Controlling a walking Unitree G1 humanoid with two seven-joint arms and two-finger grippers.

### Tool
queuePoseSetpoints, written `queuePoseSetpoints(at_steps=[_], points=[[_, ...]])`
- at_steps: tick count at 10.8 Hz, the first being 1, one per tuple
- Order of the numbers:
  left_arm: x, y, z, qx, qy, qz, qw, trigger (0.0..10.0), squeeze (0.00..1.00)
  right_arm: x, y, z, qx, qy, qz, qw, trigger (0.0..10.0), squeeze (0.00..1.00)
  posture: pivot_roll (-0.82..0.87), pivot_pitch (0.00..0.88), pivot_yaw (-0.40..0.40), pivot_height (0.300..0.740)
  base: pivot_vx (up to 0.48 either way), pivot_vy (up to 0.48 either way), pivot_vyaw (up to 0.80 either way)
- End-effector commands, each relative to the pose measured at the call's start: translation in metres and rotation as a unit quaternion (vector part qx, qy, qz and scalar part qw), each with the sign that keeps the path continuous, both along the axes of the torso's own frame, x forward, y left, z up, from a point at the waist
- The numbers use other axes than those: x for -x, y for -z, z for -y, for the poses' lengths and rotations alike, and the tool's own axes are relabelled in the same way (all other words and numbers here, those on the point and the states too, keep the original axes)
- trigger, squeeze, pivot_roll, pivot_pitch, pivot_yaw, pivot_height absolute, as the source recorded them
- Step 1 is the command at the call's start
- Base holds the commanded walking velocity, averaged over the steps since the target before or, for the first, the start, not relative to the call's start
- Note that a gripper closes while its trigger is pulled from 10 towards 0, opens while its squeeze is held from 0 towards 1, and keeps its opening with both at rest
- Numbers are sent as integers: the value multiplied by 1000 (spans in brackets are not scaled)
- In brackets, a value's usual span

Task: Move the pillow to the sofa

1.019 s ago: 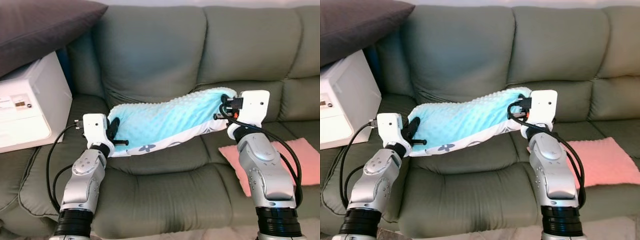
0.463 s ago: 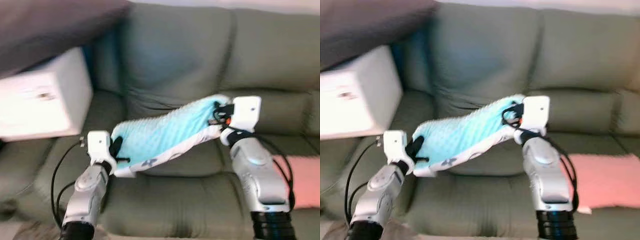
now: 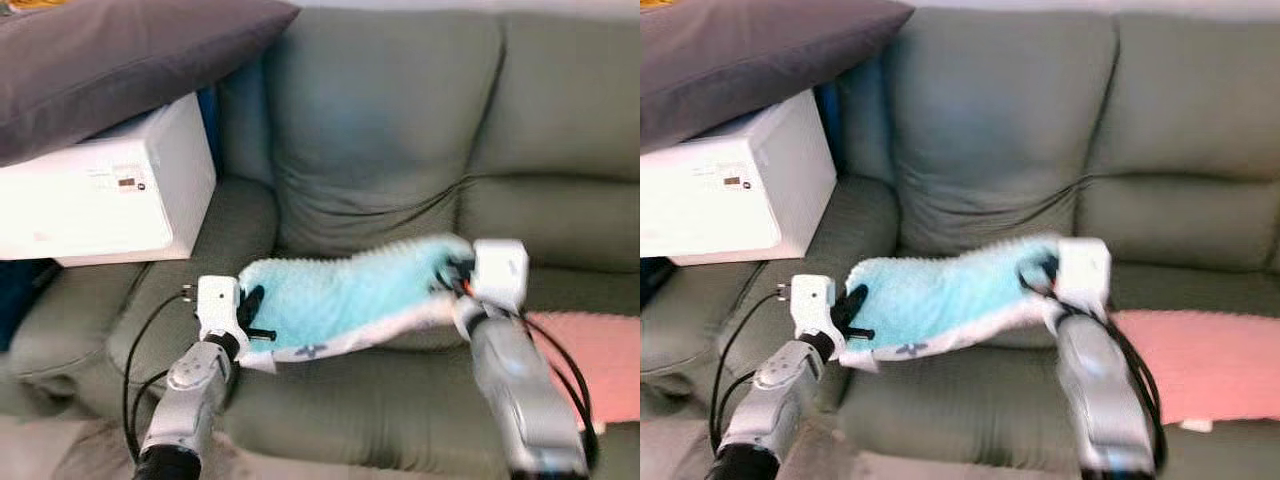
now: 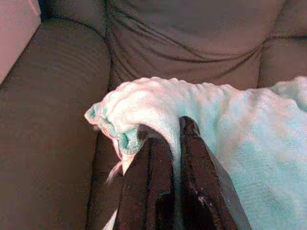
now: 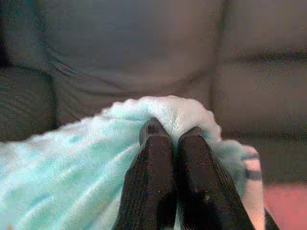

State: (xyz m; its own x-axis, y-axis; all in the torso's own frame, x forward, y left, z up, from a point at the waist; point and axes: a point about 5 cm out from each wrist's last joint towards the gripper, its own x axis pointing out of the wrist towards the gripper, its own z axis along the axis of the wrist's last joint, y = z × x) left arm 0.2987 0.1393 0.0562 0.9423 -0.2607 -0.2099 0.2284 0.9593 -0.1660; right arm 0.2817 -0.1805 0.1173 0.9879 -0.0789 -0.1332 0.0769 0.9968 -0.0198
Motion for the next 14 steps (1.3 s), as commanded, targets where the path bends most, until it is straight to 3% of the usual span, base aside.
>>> queuePoseSetpoints(at_steps=[1,3,5,9,11,12,14], points=[[-6,-7,4,-11,23,19,999,10000,0,5,-13,7,5,21,28,999,10000,0,-236,124,85,740,0,0,0],[-13,-11,17,4,41,27,999,10000,0,23,-9,19,10,50,24,998,10000,0,-278,153,116,740,0,0,0],[-18,-8,29,16,44,13,999,10000,0,29,-9,25,14,64,25,998,10000,0,-287,171,117,740,0,0,0],[-22,3,45,32,25,-7,999,10000,0,22,-4,39,8,52,-3,999,10000,0,-278,225,97,740,0,0,0],[-27,5,59,42,16,-20,999,10000,0,19,-2,43,-1,37,-11,999,10000,0,-284,297,97,740,0,0,0],[-32,0,62,40,15,-14,999,10000,0,20,-7,45,25,44,3,999,10000,0,-279,312,93,740,0,0,0],[-40,-10,60,61,0,7,998,10000,0,19,-6,41,-4,37,5,999,10000,0,-280,336,81,740,0,0,0]])
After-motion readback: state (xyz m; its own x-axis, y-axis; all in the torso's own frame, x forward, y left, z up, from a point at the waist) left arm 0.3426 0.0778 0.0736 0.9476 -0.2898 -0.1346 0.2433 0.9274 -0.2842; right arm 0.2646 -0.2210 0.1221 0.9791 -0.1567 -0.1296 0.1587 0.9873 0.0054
